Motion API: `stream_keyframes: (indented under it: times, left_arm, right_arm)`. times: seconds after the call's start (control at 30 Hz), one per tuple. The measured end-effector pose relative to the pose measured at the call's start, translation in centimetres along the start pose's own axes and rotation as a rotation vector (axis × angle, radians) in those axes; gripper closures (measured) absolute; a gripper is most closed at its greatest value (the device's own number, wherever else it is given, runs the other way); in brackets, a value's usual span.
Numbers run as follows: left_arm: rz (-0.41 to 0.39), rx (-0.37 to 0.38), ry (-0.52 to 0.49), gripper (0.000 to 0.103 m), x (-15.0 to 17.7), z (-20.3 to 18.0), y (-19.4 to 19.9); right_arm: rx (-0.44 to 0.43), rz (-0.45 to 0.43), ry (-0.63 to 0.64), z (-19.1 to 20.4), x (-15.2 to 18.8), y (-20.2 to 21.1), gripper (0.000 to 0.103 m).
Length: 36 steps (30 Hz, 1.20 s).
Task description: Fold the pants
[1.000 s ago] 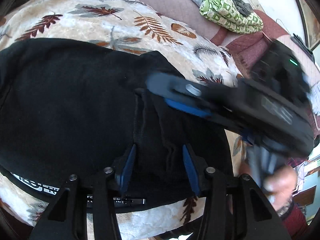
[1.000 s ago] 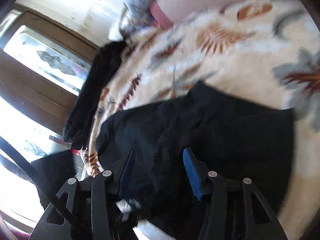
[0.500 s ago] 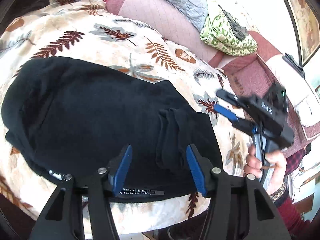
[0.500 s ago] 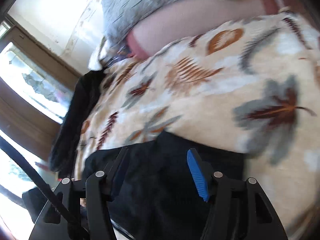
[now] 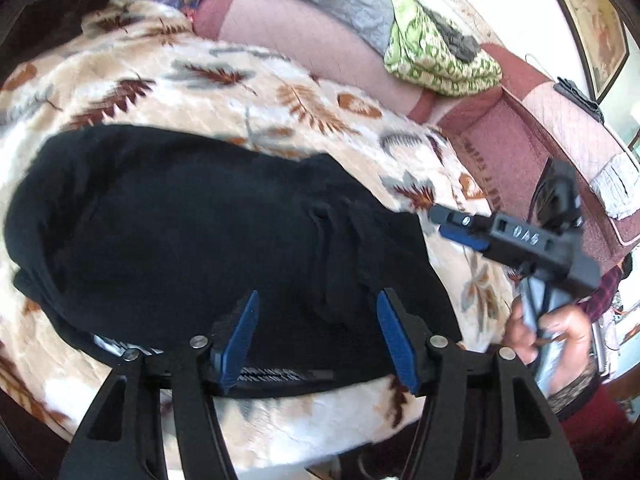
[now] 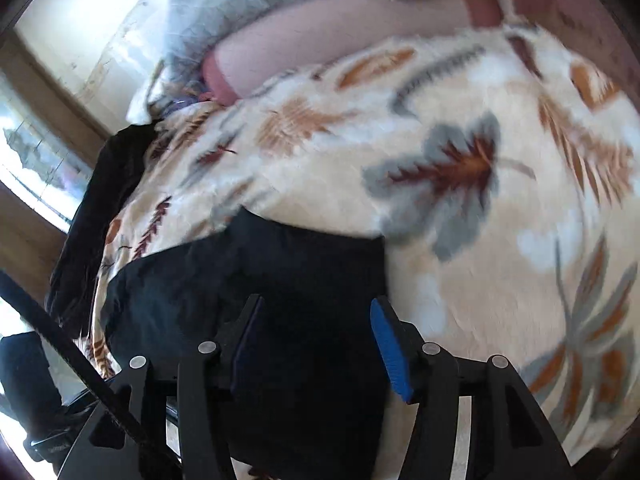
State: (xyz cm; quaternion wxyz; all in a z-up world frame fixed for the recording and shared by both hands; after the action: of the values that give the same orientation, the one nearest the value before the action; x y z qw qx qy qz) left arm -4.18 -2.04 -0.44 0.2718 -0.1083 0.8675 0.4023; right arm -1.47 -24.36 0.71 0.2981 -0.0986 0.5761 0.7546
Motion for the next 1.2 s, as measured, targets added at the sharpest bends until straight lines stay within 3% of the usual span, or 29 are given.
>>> stream_keyframes:
  times: [0.13, 0.2, 0.23, 0.27, 0.33, 0.47, 0.53, 0.57, 0.63, 0.67, 0.83, 0.9, 1.1, 1.2]
  left_arm:
    - [-0.118, -0.093, -0.068, 0.037, -0.5, 2.0, 1.4]
    - [-0.134, -0.120, -0.088, 0.037, -0.1, 3.0, 1.6]
    - [-0.135, -0.125, -0.088, 0.037, 0.2, 3.6, 1.5]
    - [-0.133, -0.124, -0.078, 0.037, 0.5, 4.2, 1.5]
    - [-0.129, -0.106, -0.063, 0.037, 1.0, 5.1, 1.3]
    - [-0.139, -0.096, -0.085, 0.035, 0.9, 4.8, 1.3]
    - [-0.139, -0.094, -0.091, 0.035, 1.0, 4.7, 1.3]
    - [-0.140, -0.093, -0.092, 0.035, 0.9, 4.7, 1.3]
    - [-0.146, -0.082, -0.086, 0.035, 0.9, 4.7, 1.5]
    - [-0.148, -0.078, -0.082, 0.035, 0.9, 4.7, 1.6]
    - [-0.153, -0.065, -0.069, 0.033, 0.9, 4.7, 1.7]
    - [-0.152, -0.064, -0.070, 0.033, 1.0, 4.6, 1.7]
    - [-0.178, -0.032, -0.013, 0.033, 0.5, 4.1, 4.2]
    - [-0.230, -0.087, -0.002, 0.032, -0.5, 4.5, 6.7]
  right_arm:
    - [-0.017, -0.008, 0.132, 3.7, -2.5, -0.7, 0.043]
    - [-0.022, 0.010, 0.216, 5.9, -3.5, -2.1, 0.055]
    - [-0.018, 0.030, 0.248, 6.9, -3.8, -3.2, 0.067]
    - [-0.022, 0.071, 0.275, 8.0, -4.0, -4.8, 0.069]
    - [-0.016, 0.131, 0.294, 9.0, -3.8, -7.3, 0.069]
    - [0.118, 0.239, 0.335, 8.9, -3.8, -13.3, 0.071]
    - [0.134, 0.200, 0.316, 9.1, -5.3, -14.0, 0.070]
    - [0.156, 0.198, 0.310, 9.0, -6.0, -14.4, 0.064]
    - [0.267, 0.183, 0.312, 8.2, -7.3, -14.8, 0.057]
    - [0.284, 0.167, 0.308, 8.0, -7.8, -14.6, 0.057]
    - [0.192, 0.051, 0.280, 8.2, -7.1, -8.5, 0.056]
    - [0.171, 0.021, 0.273, 7.7, -5.3, -5.5, 0.051]
    - [0.094, 0.014, 0.130, 3.4, 0.2, 0.2, 0.050]
    - [0.063, 0.026, 0.135, 2.7, 3.6, 1.3, 0.050]
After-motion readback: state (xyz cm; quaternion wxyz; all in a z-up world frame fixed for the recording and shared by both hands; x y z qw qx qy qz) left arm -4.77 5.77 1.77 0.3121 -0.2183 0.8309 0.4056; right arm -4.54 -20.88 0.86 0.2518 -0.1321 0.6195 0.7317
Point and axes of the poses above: each gripper's, at about its wrist camera, not at the fingertips, and y roughly against the way its jaws point, z to its left, x to its underside, the point moved 7 cm from there along -y, roughly the way its jaws point, and after that the axes turned 6 degrees about x, right-handed, at the moved point
